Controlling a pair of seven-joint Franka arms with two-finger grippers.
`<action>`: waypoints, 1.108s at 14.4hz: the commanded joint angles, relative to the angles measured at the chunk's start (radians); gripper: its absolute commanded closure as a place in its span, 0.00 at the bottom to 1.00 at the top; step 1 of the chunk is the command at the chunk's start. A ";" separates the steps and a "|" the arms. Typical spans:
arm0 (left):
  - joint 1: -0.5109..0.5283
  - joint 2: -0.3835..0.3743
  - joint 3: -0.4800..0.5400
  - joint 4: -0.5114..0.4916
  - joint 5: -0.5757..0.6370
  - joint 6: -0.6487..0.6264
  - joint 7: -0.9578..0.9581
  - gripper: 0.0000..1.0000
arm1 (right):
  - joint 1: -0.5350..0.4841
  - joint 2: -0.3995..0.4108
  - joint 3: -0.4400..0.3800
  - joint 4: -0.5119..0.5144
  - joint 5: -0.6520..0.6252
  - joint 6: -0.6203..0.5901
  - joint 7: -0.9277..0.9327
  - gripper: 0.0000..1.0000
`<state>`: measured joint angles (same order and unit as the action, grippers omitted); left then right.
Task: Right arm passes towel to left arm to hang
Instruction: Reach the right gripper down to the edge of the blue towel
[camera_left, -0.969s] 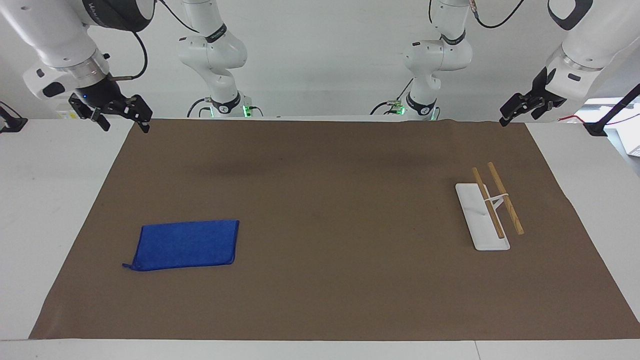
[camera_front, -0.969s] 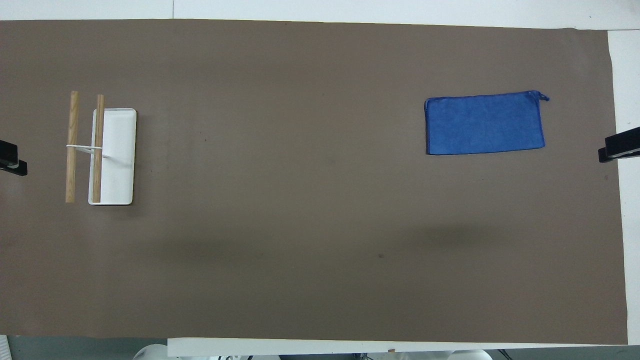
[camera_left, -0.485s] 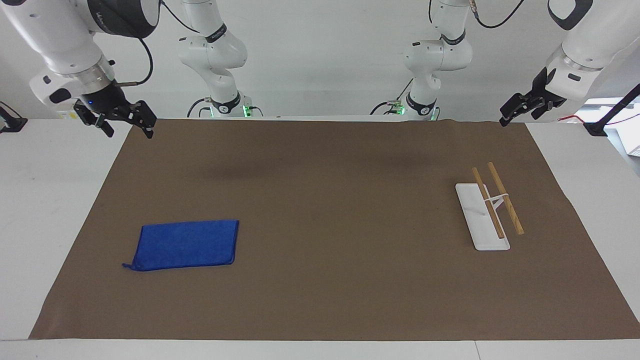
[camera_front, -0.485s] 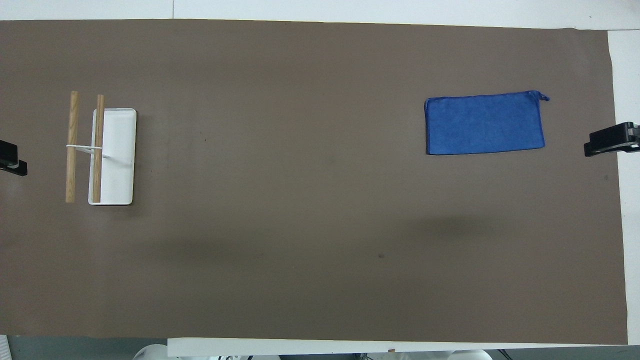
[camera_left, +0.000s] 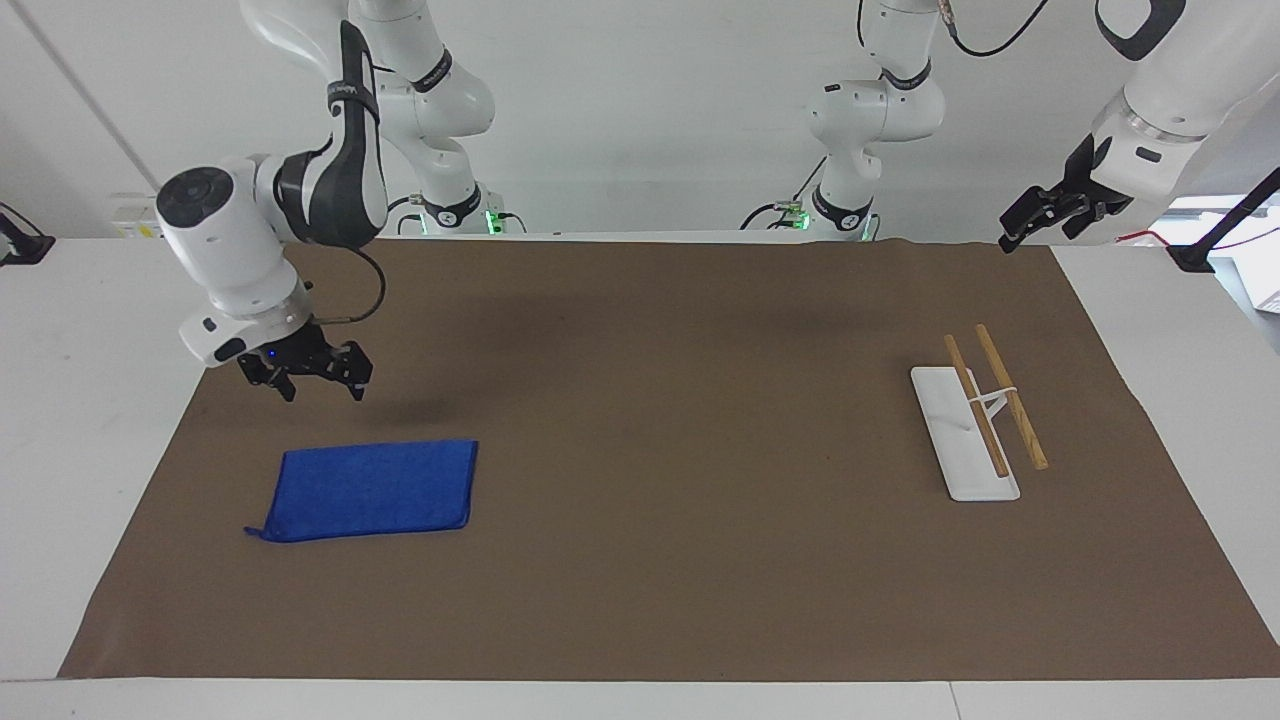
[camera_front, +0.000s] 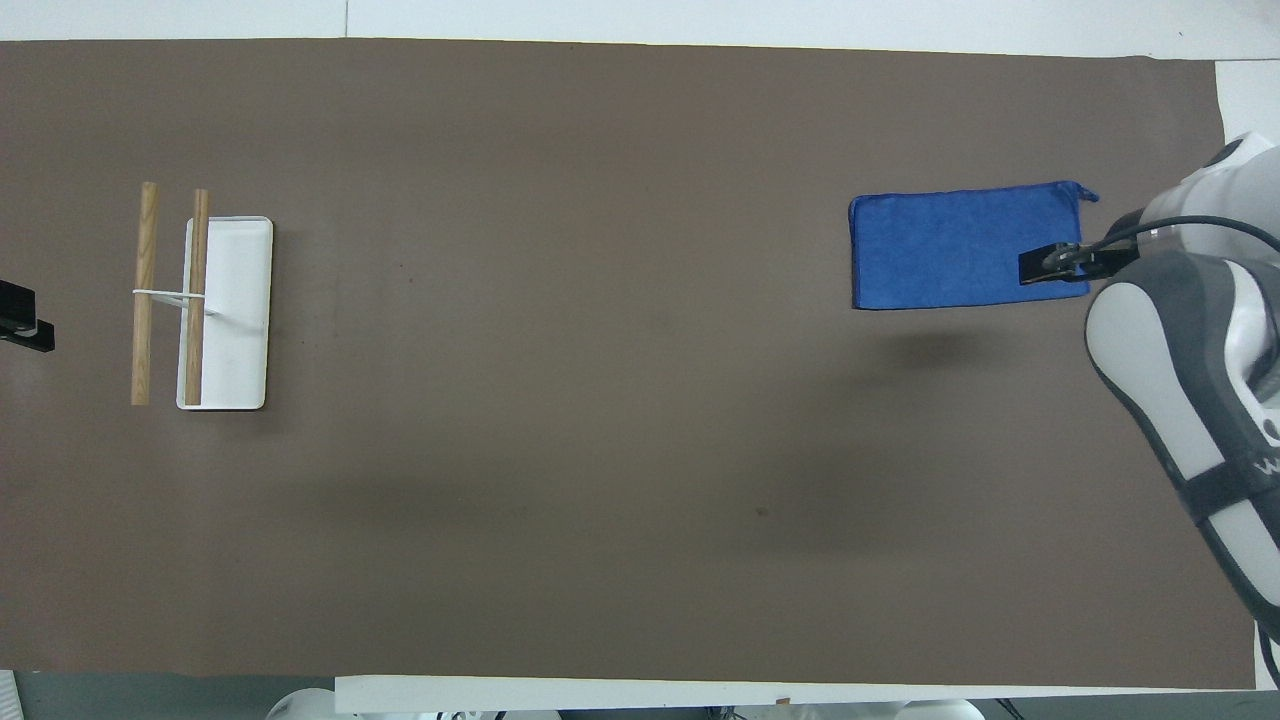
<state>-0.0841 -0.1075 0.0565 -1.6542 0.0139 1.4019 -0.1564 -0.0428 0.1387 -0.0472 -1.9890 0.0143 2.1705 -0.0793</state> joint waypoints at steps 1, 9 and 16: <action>0.004 -0.012 -0.001 -0.012 0.015 0.014 0.001 0.00 | 0.009 0.074 0.004 0.012 0.036 0.058 0.019 0.00; 0.004 -0.012 -0.001 -0.012 0.015 0.012 0.001 0.00 | 0.020 0.211 0.003 0.022 0.000 0.190 -0.109 0.02; 0.004 -0.012 -0.001 -0.012 0.015 0.014 0.003 0.00 | 0.021 0.240 0.003 0.013 0.001 0.224 -0.114 0.28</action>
<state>-0.0841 -0.1075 0.0565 -1.6542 0.0139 1.4019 -0.1564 -0.0109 0.3709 -0.0512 -1.9820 0.0209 2.3860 -0.1719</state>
